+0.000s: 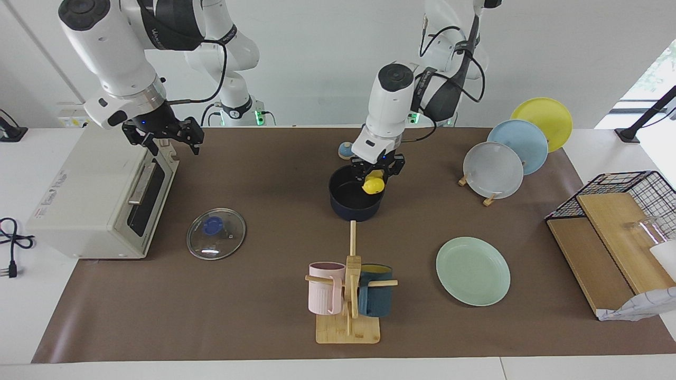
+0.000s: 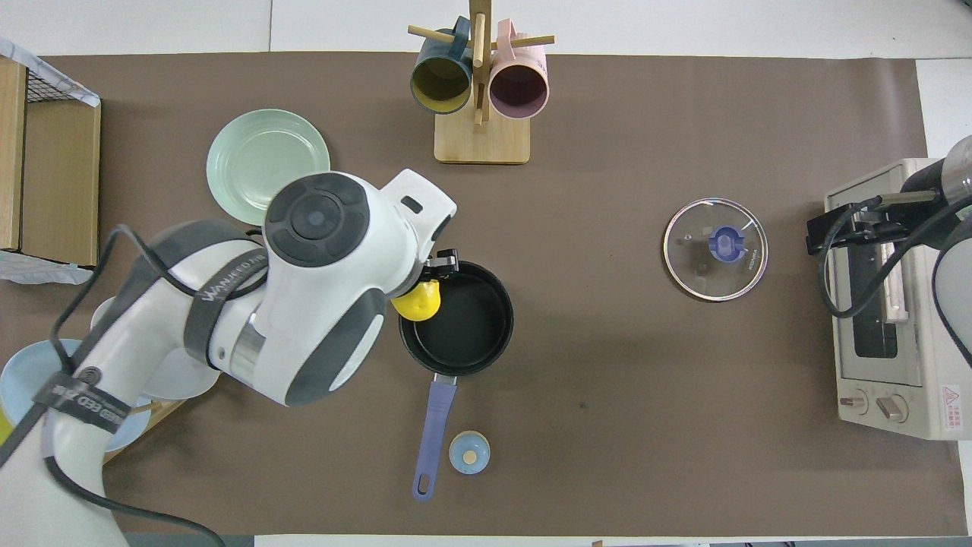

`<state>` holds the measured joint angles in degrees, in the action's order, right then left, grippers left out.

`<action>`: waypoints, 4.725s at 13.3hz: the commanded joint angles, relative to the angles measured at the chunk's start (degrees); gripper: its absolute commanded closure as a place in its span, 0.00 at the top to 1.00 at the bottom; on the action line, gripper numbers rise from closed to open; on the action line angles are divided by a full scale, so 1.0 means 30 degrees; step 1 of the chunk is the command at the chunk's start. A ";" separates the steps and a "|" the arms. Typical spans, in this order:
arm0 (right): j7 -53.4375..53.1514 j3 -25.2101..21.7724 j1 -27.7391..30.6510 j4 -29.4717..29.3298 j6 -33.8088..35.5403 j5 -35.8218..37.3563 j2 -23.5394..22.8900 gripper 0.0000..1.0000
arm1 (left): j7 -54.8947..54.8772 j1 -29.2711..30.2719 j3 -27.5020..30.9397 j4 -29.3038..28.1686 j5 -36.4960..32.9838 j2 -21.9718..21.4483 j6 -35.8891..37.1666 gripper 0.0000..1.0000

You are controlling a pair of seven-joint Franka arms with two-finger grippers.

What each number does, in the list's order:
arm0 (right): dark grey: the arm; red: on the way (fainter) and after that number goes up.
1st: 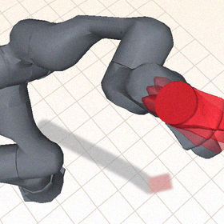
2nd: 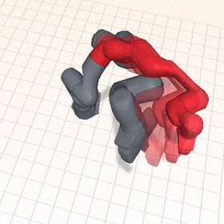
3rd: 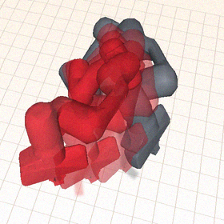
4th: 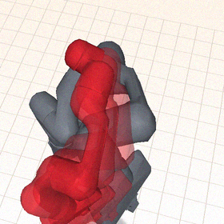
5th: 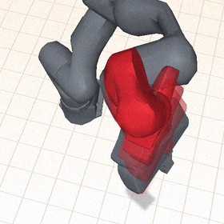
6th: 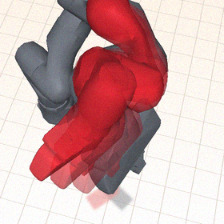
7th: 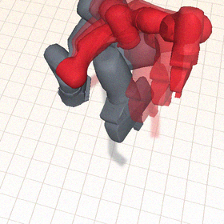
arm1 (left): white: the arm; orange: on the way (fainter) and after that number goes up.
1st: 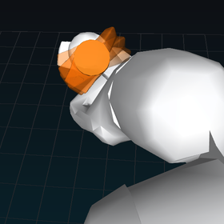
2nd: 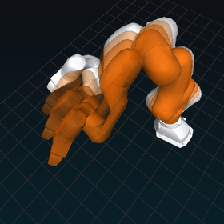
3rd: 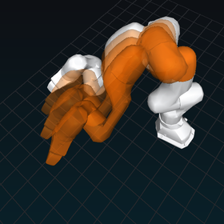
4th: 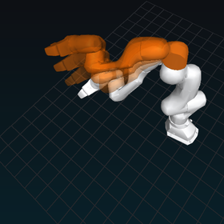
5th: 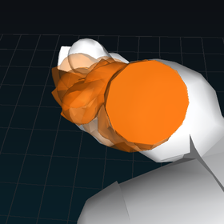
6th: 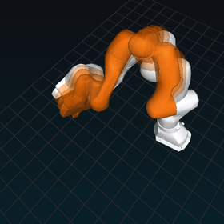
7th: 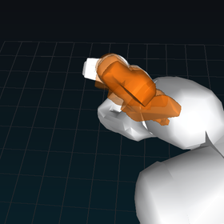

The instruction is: Transfer potato from pot to plate

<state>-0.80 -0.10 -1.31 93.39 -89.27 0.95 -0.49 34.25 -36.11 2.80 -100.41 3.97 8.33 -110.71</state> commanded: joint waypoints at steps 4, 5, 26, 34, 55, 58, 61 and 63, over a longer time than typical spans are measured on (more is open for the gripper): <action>-0.0115 -0.0144 0.0026 0.0539 -0.0420 -0.0230 0.0398 1.00 | -0.6068 0.5581 -0.0173 0.5373 0.1370 0.2084 0.3771 0.00; -0.0144 -0.0144 -0.0003 0.0510 -0.0420 -0.0230 0.0369 1.00 | -0.7417 0.6491 -0.0231 0.5433 0.1370 0.2464 0.3538 0.00; -0.0115 -0.0115 -0.0121 0.0480 -0.0450 -0.0259 0.0427 1.00 | -1.1826 0.8375 -0.0056 0.2767 0.0052 0.6311 -0.4029 1.00; -0.0115 -0.0115 -0.0150 0.0451 -0.0450 -0.0289 0.0427 1.00 | -1.1650 0.9196 0.0822 0.3500 0.0023 -0.1565 0.4958 1.00; -0.0027 -0.0173 0.0084 -0.0280 -0.0626 -0.0406 0.0428 1.00 | -1.1123 1.0925 -0.1052 0.3005 -0.1325 -0.4066 0.9600 1.00; -0.0056 -0.0173 -0.0119 -0.0340 -0.0743 -0.0202 0.0456 1.00 | -1.1093 1.0836 -0.0993 0.3177 -0.1296 -0.4007 0.9629 1.00; 0.0002 -0.0144 -0.0034 -0.0370 -0.0743 -0.0230 0.0456 1.00 | -1.1005 1.0924 -0.1051 0.3266 -0.1237 -0.4036 0.8929 1.00; 0.0002 -0.0144 -0.0004 -0.0370 -0.0772 -0.0230 0.0456 1.00 | -1.1063 1.1041 -0.1110 0.3091 -0.1237 -0.4182 0.8838 1.00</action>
<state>-0.80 -0.65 -1.84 91.94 -90.69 0.86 0.33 0.39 -3.64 0.19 -90.83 1.19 -3.53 -83.47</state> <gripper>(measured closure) 0.000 0.000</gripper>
